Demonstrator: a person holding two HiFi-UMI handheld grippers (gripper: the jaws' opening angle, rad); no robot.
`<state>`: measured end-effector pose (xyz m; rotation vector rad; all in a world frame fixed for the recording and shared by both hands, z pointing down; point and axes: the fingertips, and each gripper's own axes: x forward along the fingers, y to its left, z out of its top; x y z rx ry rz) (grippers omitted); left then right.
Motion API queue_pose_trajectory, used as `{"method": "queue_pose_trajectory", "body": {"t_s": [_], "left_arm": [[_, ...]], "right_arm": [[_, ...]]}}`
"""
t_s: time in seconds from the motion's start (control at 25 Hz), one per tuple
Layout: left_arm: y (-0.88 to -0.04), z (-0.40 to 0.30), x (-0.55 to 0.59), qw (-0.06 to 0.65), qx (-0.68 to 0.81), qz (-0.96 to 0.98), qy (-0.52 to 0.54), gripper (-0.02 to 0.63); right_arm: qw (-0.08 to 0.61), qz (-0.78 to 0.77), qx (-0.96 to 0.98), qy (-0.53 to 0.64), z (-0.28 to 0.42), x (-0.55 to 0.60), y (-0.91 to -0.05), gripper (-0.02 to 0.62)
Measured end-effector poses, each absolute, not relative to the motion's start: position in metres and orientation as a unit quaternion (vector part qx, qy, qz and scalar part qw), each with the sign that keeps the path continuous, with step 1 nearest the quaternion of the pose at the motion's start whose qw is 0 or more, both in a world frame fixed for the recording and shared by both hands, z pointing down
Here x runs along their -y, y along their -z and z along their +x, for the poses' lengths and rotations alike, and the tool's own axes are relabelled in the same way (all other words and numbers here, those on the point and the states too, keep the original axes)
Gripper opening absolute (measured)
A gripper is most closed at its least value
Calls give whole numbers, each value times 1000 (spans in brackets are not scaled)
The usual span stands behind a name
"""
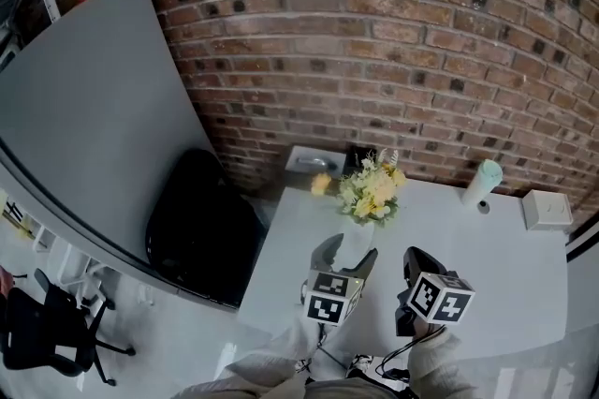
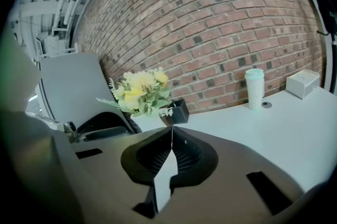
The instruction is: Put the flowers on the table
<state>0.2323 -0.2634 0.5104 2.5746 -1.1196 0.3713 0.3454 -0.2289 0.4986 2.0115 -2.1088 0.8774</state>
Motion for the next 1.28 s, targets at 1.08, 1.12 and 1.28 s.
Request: {"method": "queue_pose_trajectory", "body": {"t_s": [1.08,1.12,1.28], "left_arm": [[-502,116,234,158,406,889,-142,8],[-506,115,233,164,402,889,-144,8],[-516,115,234,179,399,885,-162,8]], "right_arm": [[57,659,700,-269,219,214,-495,25],[58,662,697,-270,217,210,-497,25],[68,669,687,-273,215,199,-502,25]]}}
